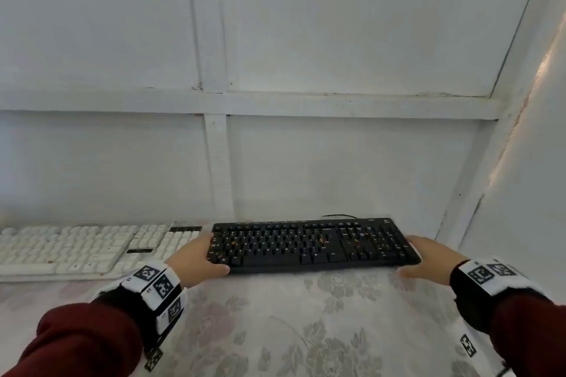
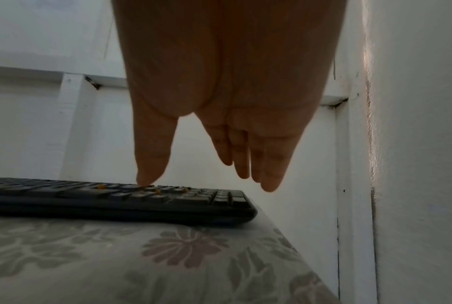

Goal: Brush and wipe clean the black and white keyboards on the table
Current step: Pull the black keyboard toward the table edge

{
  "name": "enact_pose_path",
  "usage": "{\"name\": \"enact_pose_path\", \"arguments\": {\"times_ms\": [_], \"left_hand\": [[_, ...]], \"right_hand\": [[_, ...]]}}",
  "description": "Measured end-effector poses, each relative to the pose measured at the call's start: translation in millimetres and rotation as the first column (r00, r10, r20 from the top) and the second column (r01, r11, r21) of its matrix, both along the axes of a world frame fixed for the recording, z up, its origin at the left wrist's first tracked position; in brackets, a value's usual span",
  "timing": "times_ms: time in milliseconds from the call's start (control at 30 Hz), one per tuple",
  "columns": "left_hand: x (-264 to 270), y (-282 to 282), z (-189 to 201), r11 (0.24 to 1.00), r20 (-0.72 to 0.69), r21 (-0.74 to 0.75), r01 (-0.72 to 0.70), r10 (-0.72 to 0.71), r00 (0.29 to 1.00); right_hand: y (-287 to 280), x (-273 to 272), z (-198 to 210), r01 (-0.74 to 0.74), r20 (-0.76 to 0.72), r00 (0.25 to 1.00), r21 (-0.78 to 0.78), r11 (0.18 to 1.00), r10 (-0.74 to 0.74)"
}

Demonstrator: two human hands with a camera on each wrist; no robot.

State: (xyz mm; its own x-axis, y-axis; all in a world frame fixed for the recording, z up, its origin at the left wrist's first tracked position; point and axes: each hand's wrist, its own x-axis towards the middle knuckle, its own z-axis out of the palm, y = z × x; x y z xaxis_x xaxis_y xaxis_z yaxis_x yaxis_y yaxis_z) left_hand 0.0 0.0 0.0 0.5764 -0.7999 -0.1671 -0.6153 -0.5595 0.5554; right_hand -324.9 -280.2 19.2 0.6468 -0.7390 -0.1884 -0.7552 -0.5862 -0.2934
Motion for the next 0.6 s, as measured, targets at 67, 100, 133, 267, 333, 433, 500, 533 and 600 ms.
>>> {"name": "enact_pose_path", "arguments": {"times_ms": [67,100,133,267,333,433,500,533,600], "left_hand": [[3,-6,-4,0.999,-0.007,0.029,-0.025,0.026,1.0],[3,-8,-6,0.998,-0.01,0.055,-0.036,0.037,0.999],[2,-10,-7,0.995,-0.017,0.088,-0.047,0.049,0.999],[-1,-20,-10,0.986,-0.014,0.139,-0.094,0.097,0.995],[-1,-24,-11,0.979,0.0,0.17,-0.111,0.113,0.994],[1,-29,-11,0.965,-0.001,0.229,-0.131,0.135,0.991],[4,-32,-11,0.961,0.004,0.233,-0.145,0.148,0.989],[4,-34,-10,0.96,0.014,0.237,-0.149,0.15,0.989],[4,-35,-8,0.953,0.022,0.26,-0.156,0.155,0.988]], "right_hand": [[-11,4,-5,0.01,0.006,1.0,0.021,1.0,-0.01],[-18,6,-8,0.011,-0.008,1.0,0.034,0.999,-0.01],[-21,9,-9,0.011,-0.012,1.0,0.055,0.998,-0.011],[-32,16,-15,0.024,-0.041,0.999,0.082,0.996,-0.02],[-37,16,-19,0.035,-0.068,0.997,0.087,0.996,-0.029],[-45,17,-24,0.057,-0.104,0.993,0.08,0.995,-0.048],[-46,17,-24,0.061,-0.1,0.994,0.088,0.994,-0.052],[-45,17,-22,0.056,-0.098,0.994,0.093,0.994,-0.047],[-47,18,-21,0.053,-0.089,0.995,0.1,0.994,-0.044]]}}
